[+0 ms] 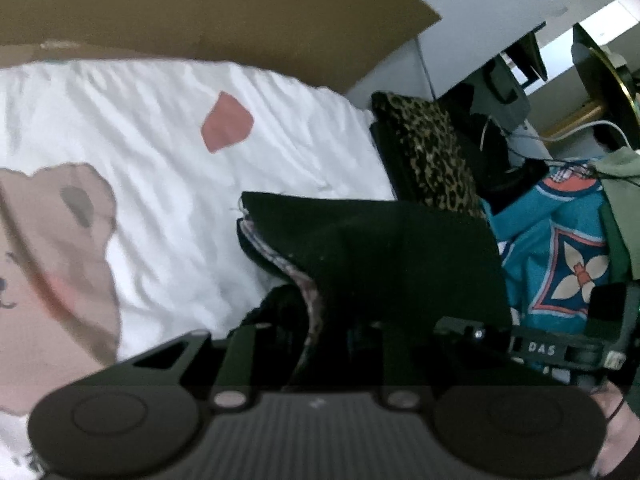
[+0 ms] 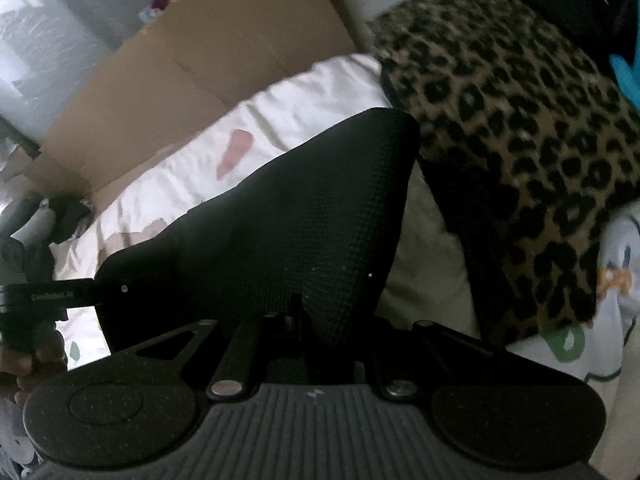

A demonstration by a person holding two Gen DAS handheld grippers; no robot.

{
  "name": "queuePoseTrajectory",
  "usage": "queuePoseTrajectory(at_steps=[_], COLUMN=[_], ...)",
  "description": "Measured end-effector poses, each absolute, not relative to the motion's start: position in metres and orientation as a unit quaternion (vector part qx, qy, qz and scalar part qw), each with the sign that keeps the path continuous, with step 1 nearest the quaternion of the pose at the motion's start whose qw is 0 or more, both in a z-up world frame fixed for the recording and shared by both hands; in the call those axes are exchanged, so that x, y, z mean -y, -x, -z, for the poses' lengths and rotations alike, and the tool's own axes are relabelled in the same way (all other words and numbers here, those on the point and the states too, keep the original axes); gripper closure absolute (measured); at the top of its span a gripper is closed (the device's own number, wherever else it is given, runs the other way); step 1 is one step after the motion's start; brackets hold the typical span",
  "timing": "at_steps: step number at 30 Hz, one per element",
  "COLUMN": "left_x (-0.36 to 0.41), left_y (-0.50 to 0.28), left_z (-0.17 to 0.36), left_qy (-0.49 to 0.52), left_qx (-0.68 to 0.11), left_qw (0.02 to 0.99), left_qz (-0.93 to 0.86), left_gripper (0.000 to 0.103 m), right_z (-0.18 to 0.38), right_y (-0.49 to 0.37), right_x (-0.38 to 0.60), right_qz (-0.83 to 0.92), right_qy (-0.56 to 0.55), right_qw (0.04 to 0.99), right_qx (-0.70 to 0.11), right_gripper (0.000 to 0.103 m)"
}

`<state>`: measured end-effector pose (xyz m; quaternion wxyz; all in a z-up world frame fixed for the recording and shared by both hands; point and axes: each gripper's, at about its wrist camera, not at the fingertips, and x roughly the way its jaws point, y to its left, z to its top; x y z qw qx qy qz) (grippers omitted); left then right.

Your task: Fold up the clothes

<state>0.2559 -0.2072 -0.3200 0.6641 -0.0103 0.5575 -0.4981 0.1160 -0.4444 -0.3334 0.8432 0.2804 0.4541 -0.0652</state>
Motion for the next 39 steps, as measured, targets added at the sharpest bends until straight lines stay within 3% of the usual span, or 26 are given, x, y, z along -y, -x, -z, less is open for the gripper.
queuePoseTrajectory(at_steps=[15, 39], left_x=[0.160, 0.109], left_y=[-0.266, -0.210], left_z=[0.207, -0.015], left_qy=[0.009, 0.034], left_qx=[-0.517, -0.409], left_qw=[0.737, 0.826], left_qz=[0.435, 0.386], left_gripper=[0.081, 0.080], right_z=[0.248, 0.030], right_y=[-0.152, -0.139], right_x=[0.403, 0.375], right_qz=[0.011, -0.067], right_qy=[-0.248, -0.204], right_qw=[0.882, 0.927], right_qx=[-0.399, -0.306], right_gripper=[0.093, 0.093])
